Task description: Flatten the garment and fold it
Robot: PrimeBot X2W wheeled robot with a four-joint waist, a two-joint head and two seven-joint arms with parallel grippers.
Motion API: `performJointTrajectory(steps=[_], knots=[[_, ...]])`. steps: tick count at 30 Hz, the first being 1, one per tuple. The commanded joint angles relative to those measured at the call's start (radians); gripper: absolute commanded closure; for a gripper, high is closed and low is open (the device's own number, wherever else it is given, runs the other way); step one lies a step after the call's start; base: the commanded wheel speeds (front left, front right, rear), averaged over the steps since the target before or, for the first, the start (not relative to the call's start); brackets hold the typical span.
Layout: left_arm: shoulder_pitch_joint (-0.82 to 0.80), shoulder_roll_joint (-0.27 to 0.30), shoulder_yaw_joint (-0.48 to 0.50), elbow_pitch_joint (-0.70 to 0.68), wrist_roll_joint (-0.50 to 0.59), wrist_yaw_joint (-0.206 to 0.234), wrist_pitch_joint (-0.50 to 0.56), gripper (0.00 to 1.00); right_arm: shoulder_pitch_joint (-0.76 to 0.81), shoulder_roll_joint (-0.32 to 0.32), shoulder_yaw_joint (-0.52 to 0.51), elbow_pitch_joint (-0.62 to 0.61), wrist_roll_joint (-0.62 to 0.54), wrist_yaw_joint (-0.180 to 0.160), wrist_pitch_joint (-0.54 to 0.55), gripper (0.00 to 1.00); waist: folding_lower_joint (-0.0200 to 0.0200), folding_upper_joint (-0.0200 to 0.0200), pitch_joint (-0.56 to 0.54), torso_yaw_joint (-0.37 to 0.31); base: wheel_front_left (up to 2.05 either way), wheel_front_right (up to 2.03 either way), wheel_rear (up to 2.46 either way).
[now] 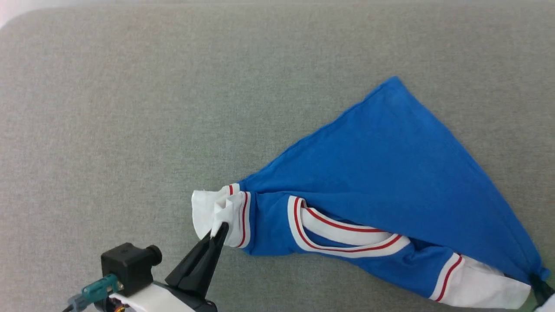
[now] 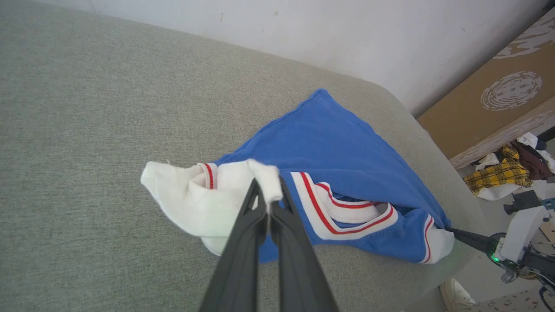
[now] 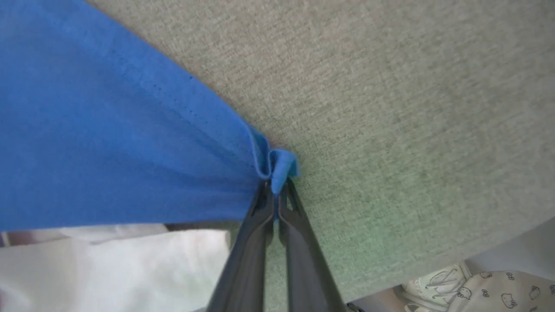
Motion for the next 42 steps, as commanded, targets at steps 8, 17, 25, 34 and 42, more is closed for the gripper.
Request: performJointTrajectory(steps=[8, 17, 25, 34, 42], knots=[[-0.004, 0.005, -0.022, 0.001, 0.005, -0.002, 0.014, 1.00, -0.100, -0.028, 0.084, -0.178, 0.013, -0.002, 0.007, 0.00, 0.0002, 0.0000, -0.034, 0.020, 0.00, 0.00, 0.00], [-0.097, -0.026, -0.087, 0.004, 0.037, -0.042, 0.006, 1.00, -0.409, -0.166, 0.178, -0.467, -0.002, -0.002, 0.266, 0.00, 0.0002, 0.0000, 0.065, 0.098, 0.00, 0.00, 0.00], [-0.186, -0.080, -0.151, 0.045, 0.060, -0.079, -0.019, 1.00, -0.700, -0.224, 0.329, -0.185, -0.094, -0.002, 0.359, 0.00, 0.0002, 0.0000, 0.178, 0.179, 0.00, 0.00, 0.00], [-0.234, -0.118, -0.184, 0.086, 0.065, -0.098, -0.047, 1.00, -0.797, -0.269, 0.407, 0.043, -0.144, -0.002, 0.442, 0.00, 0.0002, 0.0000, 0.232, 0.240, 0.00, 0.00, 0.00], [-0.246, -0.120, -0.183, 0.107, 0.058, -0.103, -0.056, 1.00, -0.785, -0.296, 0.438, 0.111, -0.128, -0.002, 0.465, 1.00, 0.0002, 0.0000, 0.235, 0.248, 0.00, 0.00, 0.00]])
